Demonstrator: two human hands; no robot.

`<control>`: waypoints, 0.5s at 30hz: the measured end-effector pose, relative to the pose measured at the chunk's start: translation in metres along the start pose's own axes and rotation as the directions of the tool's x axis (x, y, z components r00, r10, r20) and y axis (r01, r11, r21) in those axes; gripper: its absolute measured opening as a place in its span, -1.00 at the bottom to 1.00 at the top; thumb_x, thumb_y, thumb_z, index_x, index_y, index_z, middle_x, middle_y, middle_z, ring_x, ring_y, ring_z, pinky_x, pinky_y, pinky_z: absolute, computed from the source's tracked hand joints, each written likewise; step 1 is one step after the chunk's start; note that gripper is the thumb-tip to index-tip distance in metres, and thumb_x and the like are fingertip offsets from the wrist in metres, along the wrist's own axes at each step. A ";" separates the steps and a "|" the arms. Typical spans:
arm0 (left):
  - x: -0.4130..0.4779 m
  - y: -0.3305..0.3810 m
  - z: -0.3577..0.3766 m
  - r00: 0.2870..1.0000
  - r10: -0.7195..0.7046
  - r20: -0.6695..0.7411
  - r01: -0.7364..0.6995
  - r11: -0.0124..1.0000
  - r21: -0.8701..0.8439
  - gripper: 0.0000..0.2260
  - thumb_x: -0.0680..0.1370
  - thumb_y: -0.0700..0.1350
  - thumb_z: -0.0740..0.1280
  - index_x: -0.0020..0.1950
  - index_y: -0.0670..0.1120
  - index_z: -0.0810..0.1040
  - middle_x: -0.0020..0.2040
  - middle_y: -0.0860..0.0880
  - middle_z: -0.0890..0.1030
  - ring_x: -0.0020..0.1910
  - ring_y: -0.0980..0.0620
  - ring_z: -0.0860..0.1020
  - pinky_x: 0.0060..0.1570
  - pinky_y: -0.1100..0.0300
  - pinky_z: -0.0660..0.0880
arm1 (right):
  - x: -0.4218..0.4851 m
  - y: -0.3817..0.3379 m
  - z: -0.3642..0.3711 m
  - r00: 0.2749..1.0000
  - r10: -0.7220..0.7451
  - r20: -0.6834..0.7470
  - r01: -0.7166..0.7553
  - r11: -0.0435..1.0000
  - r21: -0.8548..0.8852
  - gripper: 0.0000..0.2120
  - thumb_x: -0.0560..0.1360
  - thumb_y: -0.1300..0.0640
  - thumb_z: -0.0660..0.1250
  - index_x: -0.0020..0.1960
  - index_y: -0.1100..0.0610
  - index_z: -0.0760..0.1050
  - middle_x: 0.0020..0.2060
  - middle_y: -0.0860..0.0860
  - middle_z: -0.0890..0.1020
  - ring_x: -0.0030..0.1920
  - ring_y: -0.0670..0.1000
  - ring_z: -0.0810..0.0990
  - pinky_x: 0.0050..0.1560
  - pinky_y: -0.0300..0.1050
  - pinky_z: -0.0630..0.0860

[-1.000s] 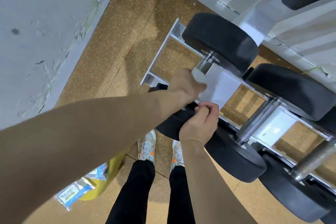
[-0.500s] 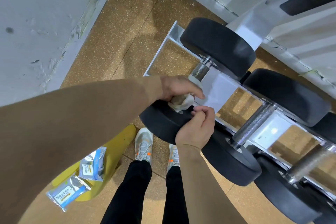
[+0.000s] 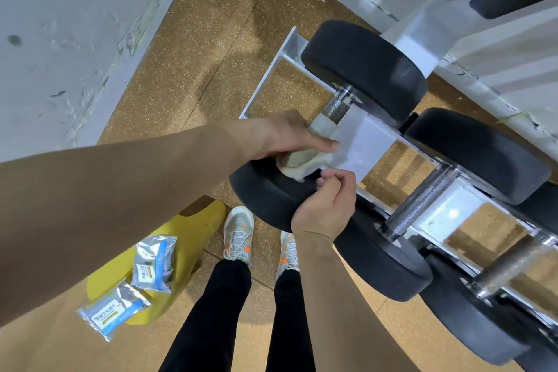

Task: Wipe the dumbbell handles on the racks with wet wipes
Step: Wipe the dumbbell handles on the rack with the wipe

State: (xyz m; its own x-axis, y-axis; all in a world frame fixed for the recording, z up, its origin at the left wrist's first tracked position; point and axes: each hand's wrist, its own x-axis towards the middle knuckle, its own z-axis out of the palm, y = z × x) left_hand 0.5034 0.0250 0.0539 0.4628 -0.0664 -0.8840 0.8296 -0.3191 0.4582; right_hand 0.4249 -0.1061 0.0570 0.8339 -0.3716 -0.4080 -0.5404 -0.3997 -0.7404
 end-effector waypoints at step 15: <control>0.017 0.001 0.017 0.990 0.000 0.139 0.047 0.942 -0.333 -0.58 0.27 0.11 0.65 -0.06 -0.12 0.64 -0.19 -0.06 0.70 -0.17 -0.05 0.68 0.02 0.02 0.63 | 0.000 0.001 0.000 0.999 -0.036 0.010 0.036 0.999 -0.006 -0.77 0.44 0.06 0.07 -0.16 0.07 0.49 -0.23 0.00 0.59 -0.13 -0.02 0.53 -0.16 -0.27 0.35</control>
State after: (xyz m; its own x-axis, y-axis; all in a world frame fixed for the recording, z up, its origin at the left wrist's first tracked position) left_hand 0.5068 0.0070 0.0376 0.4150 -0.1975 -0.8881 0.9069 0.0113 0.4212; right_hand 0.4243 -0.1064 0.0561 0.8539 -0.3490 -0.3862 -0.5106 -0.4177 -0.7515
